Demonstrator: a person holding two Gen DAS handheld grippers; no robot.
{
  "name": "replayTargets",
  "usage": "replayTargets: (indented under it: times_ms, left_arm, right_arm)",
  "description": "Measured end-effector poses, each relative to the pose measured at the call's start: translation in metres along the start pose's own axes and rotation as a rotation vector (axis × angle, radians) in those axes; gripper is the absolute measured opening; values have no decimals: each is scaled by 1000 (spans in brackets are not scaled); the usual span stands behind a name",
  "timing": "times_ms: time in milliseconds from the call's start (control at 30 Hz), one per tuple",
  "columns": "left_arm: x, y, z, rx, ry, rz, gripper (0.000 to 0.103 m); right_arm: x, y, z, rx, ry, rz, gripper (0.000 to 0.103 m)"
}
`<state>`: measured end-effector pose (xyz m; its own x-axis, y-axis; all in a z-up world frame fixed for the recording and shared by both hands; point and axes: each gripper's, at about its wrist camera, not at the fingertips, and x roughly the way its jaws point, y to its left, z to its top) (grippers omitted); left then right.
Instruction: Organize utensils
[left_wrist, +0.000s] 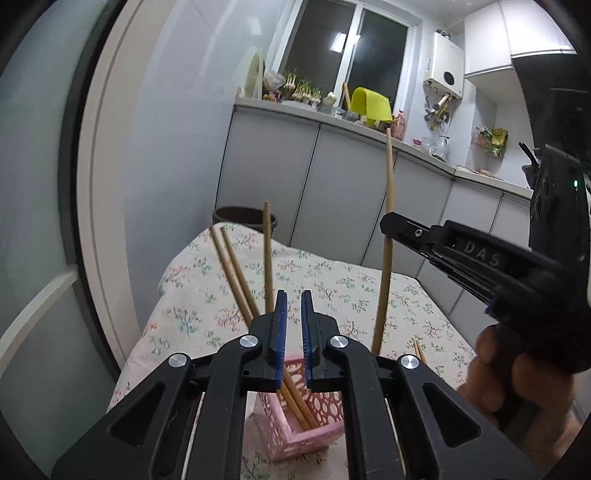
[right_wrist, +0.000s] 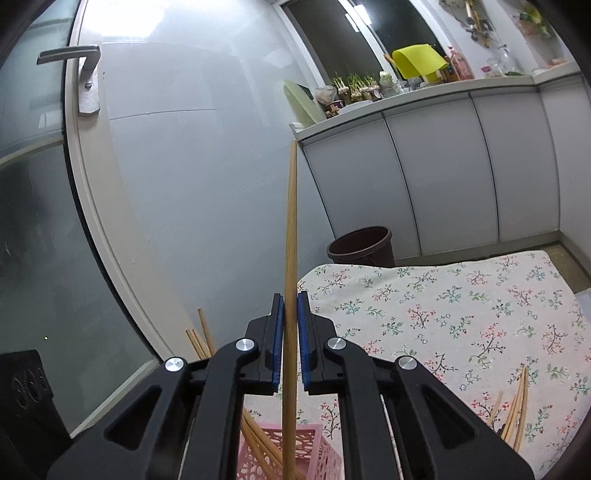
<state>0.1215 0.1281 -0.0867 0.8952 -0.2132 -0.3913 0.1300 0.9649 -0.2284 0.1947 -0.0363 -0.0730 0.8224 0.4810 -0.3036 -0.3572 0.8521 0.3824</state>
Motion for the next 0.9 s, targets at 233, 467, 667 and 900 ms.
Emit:
replayTargets:
  times_ms: [233, 467, 667, 900]
  left_arm:
    - [3, 9, -2, -47, 214, 126, 9]
    - [1, 10, -6, -42, 317, 169, 11]
    - [-3, 7, -7, -41, 359, 193, 15]
    - [-11, -6, -1, -18, 381, 205, 17]
  right_arm:
    - [9, 6, -15, -33, 8, -11, 8]
    - [14, 5, -30, -50, 44, -23, 9]
    - [13, 0, -35, -61, 135, -15, 16]
    - [-12, -18, -6, -27, 163, -66, 23]
